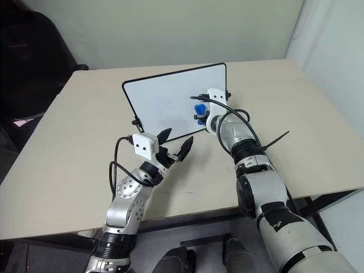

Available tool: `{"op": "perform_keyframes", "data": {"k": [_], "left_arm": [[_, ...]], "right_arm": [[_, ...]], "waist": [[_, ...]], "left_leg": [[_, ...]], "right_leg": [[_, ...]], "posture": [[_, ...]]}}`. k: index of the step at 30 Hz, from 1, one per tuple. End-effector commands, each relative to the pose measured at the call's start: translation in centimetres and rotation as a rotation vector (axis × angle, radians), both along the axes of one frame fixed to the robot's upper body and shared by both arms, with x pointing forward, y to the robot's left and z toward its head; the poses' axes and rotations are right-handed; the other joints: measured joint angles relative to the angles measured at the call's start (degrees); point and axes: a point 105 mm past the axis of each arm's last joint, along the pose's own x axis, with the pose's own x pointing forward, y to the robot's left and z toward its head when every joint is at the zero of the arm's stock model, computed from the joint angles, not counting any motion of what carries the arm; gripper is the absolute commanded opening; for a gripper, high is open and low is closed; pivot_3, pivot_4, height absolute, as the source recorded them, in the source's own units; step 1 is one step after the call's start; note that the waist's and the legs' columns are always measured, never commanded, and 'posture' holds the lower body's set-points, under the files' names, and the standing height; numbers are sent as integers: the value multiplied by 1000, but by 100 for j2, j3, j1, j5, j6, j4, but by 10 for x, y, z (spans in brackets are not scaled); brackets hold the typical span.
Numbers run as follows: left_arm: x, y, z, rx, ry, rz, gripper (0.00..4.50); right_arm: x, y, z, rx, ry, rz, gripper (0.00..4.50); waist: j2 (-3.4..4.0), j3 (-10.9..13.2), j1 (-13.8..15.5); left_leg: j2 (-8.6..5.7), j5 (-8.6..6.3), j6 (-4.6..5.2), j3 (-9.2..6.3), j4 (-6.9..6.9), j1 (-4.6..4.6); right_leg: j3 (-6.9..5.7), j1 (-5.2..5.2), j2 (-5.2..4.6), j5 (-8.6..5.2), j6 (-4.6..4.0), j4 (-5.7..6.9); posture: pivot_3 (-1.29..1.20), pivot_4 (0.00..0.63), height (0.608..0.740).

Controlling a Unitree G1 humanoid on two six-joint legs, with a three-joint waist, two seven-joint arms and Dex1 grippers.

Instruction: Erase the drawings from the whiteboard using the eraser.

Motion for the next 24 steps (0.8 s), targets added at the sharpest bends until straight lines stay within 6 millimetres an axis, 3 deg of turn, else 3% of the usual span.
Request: {"op": "perform_keyframes", "data": {"k": [1, 8, 18, 24], "left_arm": [[-2, 0, 16, -1, -59, 1, 4500], [-2, 0, 16, -1, -61, 3, 4500], [-2, 1, 17, 0, -62, 6, 4500], [-2, 3, 17, 2, -64, 11, 4500]], "right_arm": [[7, -4, 26, 6, -80, -36, 209], [3, 9, 22, -29, -88, 10, 209], [-32, 78, 29, -23, -120, 256, 209], [-49, 97, 34, 1, -129, 333, 209]], "waist": [[0, 0, -4], [0, 0, -9], [0, 0, -121], [0, 0, -118]], "left_leg": [[0, 0, 1, 0, 0, 0], [-1, 2, 3, 2, 1, 1], [8, -3, -4, 0, -1, 4], [14, -10, -17, 0, -2, 1]], "right_leg": [[0, 0, 0, 1, 1, 0], [0, 0, 0, 1, 1, -2], [-4, -23, 17, 4, 0, -2], [-4, -35, 27, 35, -51, -4]], "posture": [[0, 150, 740], [0, 150, 740], [0, 150, 740], [0, 150, 740]]}}
